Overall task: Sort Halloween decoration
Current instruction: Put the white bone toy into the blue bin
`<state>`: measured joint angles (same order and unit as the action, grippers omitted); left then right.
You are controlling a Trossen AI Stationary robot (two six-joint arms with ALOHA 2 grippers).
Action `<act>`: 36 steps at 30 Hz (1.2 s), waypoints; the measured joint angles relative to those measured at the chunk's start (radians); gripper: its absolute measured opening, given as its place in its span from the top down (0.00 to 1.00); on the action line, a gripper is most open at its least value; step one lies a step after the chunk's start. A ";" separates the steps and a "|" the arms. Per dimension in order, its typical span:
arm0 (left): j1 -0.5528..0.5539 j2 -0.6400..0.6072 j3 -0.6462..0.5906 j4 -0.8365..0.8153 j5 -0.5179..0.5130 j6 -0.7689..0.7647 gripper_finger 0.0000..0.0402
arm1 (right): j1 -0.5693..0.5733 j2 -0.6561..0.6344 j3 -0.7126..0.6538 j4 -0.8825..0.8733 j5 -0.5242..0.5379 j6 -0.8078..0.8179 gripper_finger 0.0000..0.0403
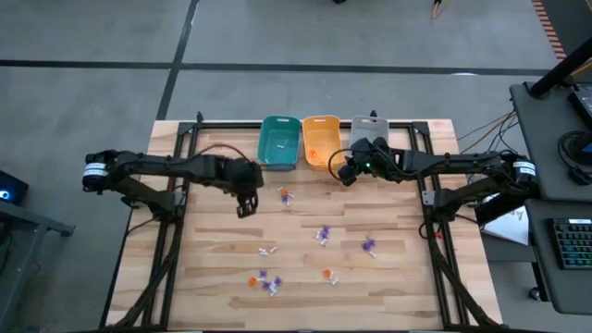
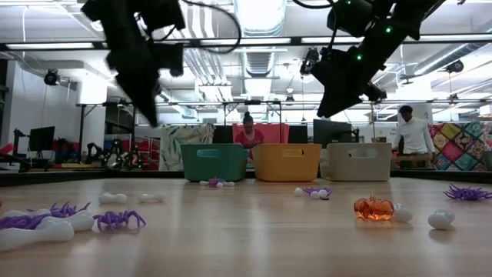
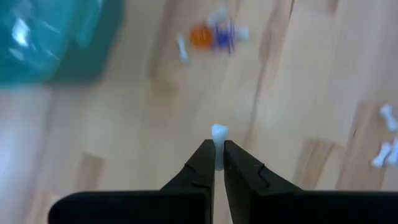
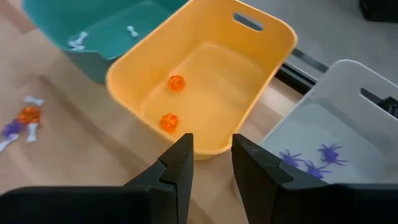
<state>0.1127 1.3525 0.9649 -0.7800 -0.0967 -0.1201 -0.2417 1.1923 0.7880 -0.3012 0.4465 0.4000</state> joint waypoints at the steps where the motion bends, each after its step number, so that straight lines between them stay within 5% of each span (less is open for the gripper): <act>1: 0.011 0.002 0.022 -0.001 -0.001 0.028 1.00 | 0.012 0.000 0.001 0.000 0.001 0.000 0.75; 19: 0.319 0.285 0.446 0.009 -0.001 0.562 1.00 | 0.214 -0.001 0.002 -0.004 0.000 0.081 0.81; 36: 0.524 0.643 0.631 -0.014 0.030 0.767 1.00 | 0.321 -0.001 -0.006 -0.069 0.000 0.123 0.82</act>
<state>0.6368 1.9959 1.5957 -0.7944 -0.0666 0.6471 0.0792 1.1912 0.7822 -0.3700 0.4465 0.5231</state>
